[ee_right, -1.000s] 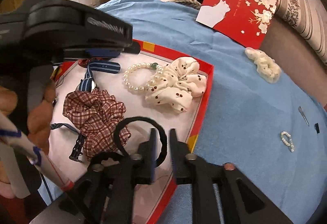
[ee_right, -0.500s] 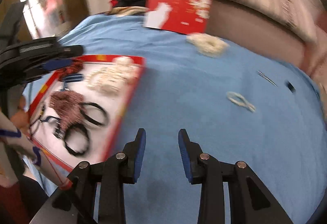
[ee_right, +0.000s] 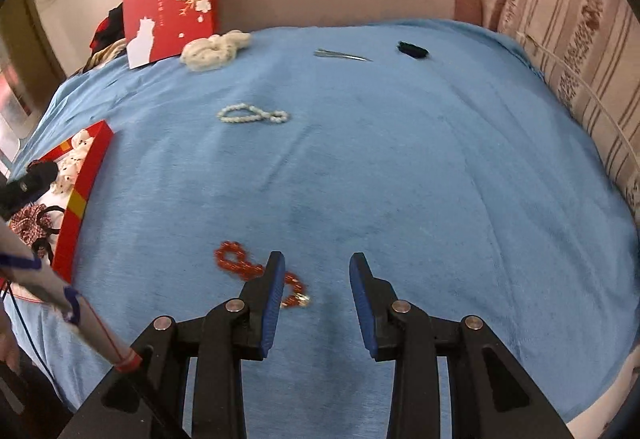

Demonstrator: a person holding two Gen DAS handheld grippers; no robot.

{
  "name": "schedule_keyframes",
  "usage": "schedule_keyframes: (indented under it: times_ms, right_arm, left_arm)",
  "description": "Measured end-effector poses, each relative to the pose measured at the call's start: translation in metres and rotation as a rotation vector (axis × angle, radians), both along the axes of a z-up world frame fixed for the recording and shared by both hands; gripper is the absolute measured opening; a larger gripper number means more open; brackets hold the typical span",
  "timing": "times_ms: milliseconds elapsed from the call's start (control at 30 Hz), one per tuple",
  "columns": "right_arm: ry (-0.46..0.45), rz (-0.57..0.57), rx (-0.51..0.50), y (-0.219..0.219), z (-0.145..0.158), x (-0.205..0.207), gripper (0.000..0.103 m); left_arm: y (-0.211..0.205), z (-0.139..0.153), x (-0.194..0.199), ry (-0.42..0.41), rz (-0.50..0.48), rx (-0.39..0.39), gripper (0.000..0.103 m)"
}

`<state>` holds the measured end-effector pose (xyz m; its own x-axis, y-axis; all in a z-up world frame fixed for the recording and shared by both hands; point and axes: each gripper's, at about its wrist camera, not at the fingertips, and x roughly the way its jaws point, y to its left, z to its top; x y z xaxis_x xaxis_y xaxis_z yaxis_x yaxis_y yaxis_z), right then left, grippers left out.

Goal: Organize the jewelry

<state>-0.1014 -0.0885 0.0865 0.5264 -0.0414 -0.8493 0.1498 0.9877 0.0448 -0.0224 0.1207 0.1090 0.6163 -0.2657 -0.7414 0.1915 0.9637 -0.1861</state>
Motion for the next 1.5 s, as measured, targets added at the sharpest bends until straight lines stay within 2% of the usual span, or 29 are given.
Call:
schedule_keyframes:
  times_ms: [233, 400, 567, 667, 700, 767, 900, 1067, 1100, 1133, 1167, 1200, 1233, 1333, 1500]
  right_arm:
    - [0.009, 0.015, 0.017, 0.001, -0.009, 0.008, 0.038]
    - [0.015, 0.043, 0.032, 0.008, -0.013, 0.039, 0.040]
    - [0.058, 0.073, 0.042, 0.020, -0.026, 0.079, 0.041]
    - [0.052, 0.083, 0.039, 0.023, -0.026, 0.101, 0.042]
    - [0.045, 0.083, 0.045, 0.022, -0.025, 0.108, 0.045]
    - [0.027, 0.076, 0.060, 0.020, -0.023, 0.125, 0.056]
    - [0.040, 0.064, 0.063, 0.015, -0.030, 0.156, 0.057]
    - [0.071, 0.067, 0.036, 0.015, -0.047, 0.174, 0.057]
    - [0.065, 0.078, 0.020, 0.017, -0.046, 0.173, 0.056]
    - [0.064, 0.091, 0.010, 0.019, -0.045, 0.173, 0.046]
    - [0.066, 0.104, -0.002, 0.020, -0.045, 0.171, 0.030]
    - [0.067, 0.117, -0.015, 0.022, -0.044, 0.169, 0.023]
    - [0.070, 0.129, -0.021, 0.023, -0.043, 0.167, 0.011]
    - [0.069, 0.150, -0.028, 0.024, -0.040, 0.157, 0.005]
    - [0.072, 0.210, -0.001, 0.033, -0.034, 0.134, 0.004]
  left_arm:
    - [-0.032, -0.021, -0.008, 0.008, -0.063, 0.103, 0.044]
    - [-0.041, -0.026, -0.011, -0.016, -0.080, 0.169, 0.045]
    - [-0.042, -0.031, -0.006, 0.013, -0.080, 0.159, 0.047]
    - [-0.040, -0.035, 0.000, 0.043, -0.079, 0.147, 0.047]
    - [-0.039, -0.037, 0.002, 0.057, -0.079, 0.139, 0.047]
    - [-0.038, -0.041, 0.006, 0.079, -0.076, 0.127, 0.048]
    - [-0.037, -0.051, 0.017, 0.138, -0.073, 0.091, 0.048]
    - [-0.041, -0.056, 0.020, 0.152, -0.076, 0.102, 0.048]
    - [-0.042, -0.056, 0.020, 0.151, -0.078, 0.105, 0.048]
    - [-0.043, -0.056, 0.020, 0.150, -0.079, 0.108, 0.048]
    - [-0.044, -0.056, 0.020, 0.150, -0.080, 0.111, 0.048]
    - [-0.045, -0.057, 0.021, 0.150, -0.081, 0.114, 0.048]
    - [-0.046, -0.058, 0.021, 0.152, -0.082, 0.116, 0.048]
    - [-0.048, -0.059, 0.021, 0.155, -0.085, 0.125, 0.049]
    - [-0.047, -0.058, 0.018, 0.143, -0.080, 0.136, 0.049]
